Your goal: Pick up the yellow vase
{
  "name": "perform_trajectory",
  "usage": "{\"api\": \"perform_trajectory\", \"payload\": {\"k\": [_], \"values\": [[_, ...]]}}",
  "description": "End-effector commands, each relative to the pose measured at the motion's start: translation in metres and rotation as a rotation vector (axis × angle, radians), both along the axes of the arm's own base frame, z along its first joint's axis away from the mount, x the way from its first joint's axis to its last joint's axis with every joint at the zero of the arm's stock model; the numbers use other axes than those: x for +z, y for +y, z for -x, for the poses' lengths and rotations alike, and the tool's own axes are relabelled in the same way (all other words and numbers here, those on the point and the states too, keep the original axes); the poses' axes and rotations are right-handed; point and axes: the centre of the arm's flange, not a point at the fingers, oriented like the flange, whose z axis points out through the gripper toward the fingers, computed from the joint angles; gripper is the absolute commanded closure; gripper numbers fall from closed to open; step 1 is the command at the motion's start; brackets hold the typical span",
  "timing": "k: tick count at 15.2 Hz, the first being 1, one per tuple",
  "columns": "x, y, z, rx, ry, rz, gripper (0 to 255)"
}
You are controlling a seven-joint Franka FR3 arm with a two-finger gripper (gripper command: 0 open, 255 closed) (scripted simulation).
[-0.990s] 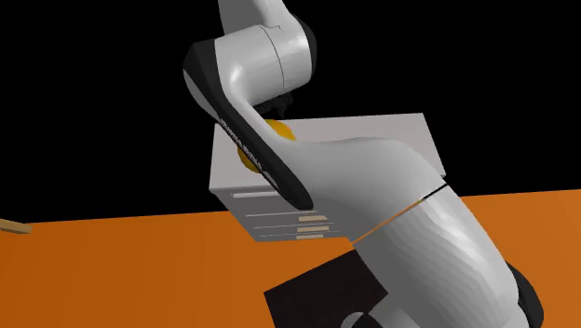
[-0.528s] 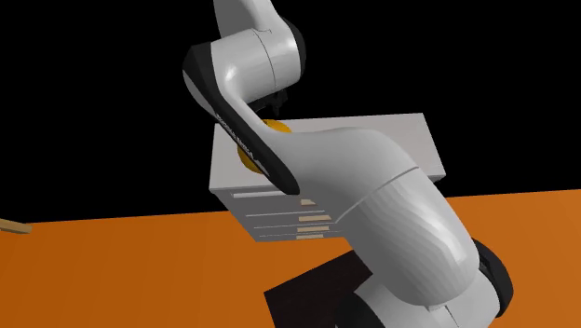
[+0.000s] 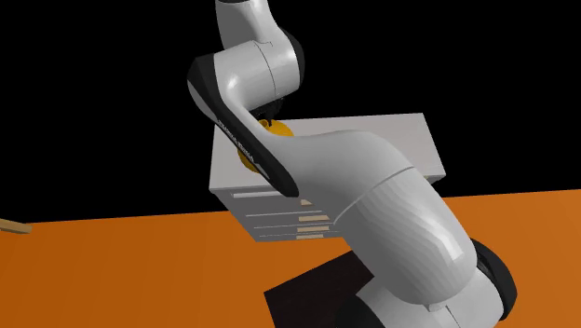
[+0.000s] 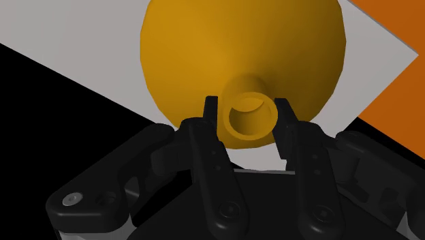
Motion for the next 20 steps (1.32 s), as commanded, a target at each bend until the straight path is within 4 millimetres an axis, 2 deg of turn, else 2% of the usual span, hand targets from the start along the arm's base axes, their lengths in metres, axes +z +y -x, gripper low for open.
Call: {"api": "perform_trajectory", "payload": {"k": [1, 6, 20], "values": [[0.0, 0.0, 0.0, 0.0, 0.0, 0.0, 255], [-0.001, 0.0, 0.0, 0.0, 0.0, 0.0, 255], [0.073, 0.0, 0.0, 0.0, 0.0, 0.0, 255]]}}
